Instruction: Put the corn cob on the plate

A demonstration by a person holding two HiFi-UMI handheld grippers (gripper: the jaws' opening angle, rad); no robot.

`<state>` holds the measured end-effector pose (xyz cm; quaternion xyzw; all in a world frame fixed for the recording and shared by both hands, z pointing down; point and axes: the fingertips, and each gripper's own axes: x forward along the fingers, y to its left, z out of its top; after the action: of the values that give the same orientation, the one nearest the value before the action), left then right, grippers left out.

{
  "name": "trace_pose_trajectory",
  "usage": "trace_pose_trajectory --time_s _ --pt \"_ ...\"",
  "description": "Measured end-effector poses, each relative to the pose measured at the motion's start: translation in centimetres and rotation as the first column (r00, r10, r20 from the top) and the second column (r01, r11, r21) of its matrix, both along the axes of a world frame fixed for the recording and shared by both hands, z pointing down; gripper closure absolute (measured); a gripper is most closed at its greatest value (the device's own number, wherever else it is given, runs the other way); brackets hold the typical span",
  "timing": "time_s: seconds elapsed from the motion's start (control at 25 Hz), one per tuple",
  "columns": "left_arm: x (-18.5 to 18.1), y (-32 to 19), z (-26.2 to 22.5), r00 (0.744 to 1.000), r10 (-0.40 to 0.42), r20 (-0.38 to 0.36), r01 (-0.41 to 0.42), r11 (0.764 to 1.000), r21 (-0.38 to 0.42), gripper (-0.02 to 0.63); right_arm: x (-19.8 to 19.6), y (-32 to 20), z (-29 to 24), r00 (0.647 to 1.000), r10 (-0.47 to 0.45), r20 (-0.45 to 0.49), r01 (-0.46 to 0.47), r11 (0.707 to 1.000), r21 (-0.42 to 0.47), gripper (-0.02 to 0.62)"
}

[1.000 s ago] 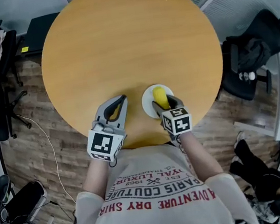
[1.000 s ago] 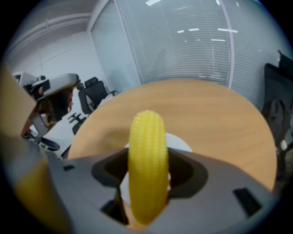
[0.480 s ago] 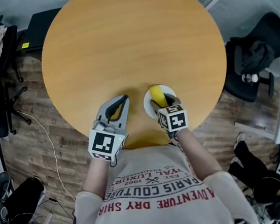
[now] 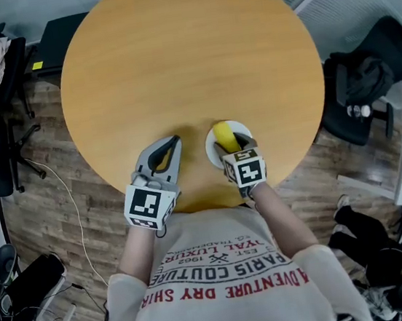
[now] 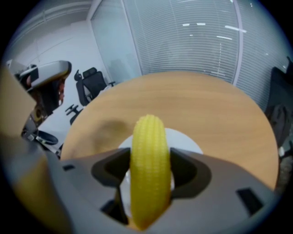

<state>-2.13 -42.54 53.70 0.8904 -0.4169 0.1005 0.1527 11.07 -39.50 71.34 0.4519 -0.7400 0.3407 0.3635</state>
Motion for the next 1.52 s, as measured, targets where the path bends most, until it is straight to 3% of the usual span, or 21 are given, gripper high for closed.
trace_pose_trajectory --time_s 0.28,0.48,0.52,0.6,0.84,1.04,1.24,1.36,1.52 --pt "-0.5 0.8 -1.0 0.999 -0.031 0.017 0.031 0.999 0.008 0.572 0.1 0.2 -2.9 0.997 0.032 0.067 -0.034 0.999 0.029 0.325" --pt "0.1 1.6 -2.8 0.997 -0.073 0.011 0.072 0.997 0.031 0.572 0.9 0.5 -7.1 0.994 0.052 0.101 -0.063 0.993 0.104 0.332" --pt "0.3 1.8 -3.2 0.997 -0.076 0.009 0.076 0.996 0.039 0.572 1.1 0.4 -8.0 0.993 0.054 0.109 -0.067 0.990 0.125 0.364" --pt "0.8 2.1 -4.1 0.997 -0.082 0.012 0.081 0.995 0.057 0.572 1.8 0.1 -9.8 0.991 0.065 0.119 -0.085 0.981 0.173 0.498" --pt "1.7 2.8 -7.3 0.995 -0.097 0.019 0.094 0.988 0.126 0.572 2.9 -0.6 -15.1 0.987 0.036 0.157 -0.083 0.948 0.307 0.555" --pt "2.4 2.7 -10.7 0.994 -0.103 0.026 0.095 0.974 0.205 0.572 3.0 -1.0 -20.2 0.981 -0.042 0.189 -0.053 0.882 0.468 0.561" --pt "2.7 3.3 -13.0 0.994 -0.106 0.015 0.098 0.962 0.253 0.572 2.9 -0.5 -25.7 0.974 -0.099 0.203 -0.054 0.770 0.636 0.561" --pt "3.1 3.5 -13.7 0.995 -0.103 0.008 0.097 0.959 0.267 0.572 3.2 -0.1 -28.1 0.971 -0.121 0.204 -0.058 0.714 0.698 0.561" --pt "3.6 4.0 -14.4 0.995 -0.099 0.003 0.095 0.954 0.283 0.572 3.4 0.5 -29.6 0.963 -0.140 0.232 -0.079 0.673 0.735 0.561"
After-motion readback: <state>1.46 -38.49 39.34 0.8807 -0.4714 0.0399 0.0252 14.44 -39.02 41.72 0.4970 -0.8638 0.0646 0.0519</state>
